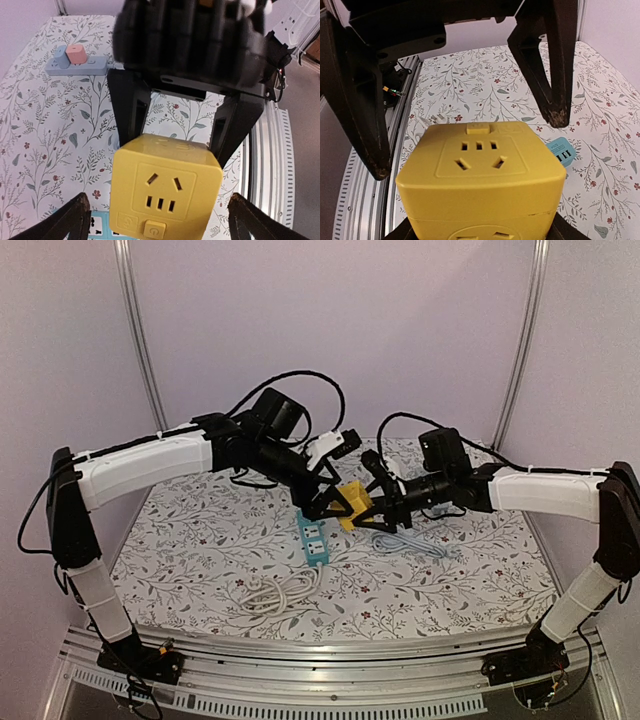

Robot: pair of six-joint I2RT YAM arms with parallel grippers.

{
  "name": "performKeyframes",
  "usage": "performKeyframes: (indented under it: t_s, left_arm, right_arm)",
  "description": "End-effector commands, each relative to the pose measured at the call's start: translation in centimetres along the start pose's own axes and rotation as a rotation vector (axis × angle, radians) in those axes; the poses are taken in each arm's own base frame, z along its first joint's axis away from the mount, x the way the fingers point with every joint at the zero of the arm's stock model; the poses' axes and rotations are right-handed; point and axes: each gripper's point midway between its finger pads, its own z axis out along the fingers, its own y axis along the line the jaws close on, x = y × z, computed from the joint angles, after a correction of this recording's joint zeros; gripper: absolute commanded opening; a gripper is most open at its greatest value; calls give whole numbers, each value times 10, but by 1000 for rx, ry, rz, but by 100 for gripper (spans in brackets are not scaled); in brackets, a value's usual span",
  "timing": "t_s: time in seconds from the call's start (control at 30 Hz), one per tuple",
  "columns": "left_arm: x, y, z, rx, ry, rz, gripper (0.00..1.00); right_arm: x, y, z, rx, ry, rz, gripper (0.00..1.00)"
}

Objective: Insert the plug

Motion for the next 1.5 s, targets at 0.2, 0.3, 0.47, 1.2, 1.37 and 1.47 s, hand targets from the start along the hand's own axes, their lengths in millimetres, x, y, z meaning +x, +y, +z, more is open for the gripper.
performKeyframes:
  t_s: [0.2,0.3,0.47,1.2,1.37,1.47]
  left_arm:
    - [-34,58,-43,-344,-160,-397,99]
    - [-34,65,-36,-355,-159,-473,100]
    - [-33,75,-25,-374,-151,-534,99]
    - [-36,65,8,-221,-130,-555,10]
    - [-35,74,-6,-253,-172,-569,0]
    - [-32,80,-15,-274,-195,-578,0]
  right_arm:
    - [-27,-62,-9,388,-86,3,0]
    - [-29,-68,-6,444,-90,-10,0]
    - [-33,-68,0,503,-88,-37,0]
    - [-44,-70,-5,614,-137,-45,17]
    - [-38,-78,-10,674,-134,-4,56]
    - [-34,-79,-12,690,-140,23,69]
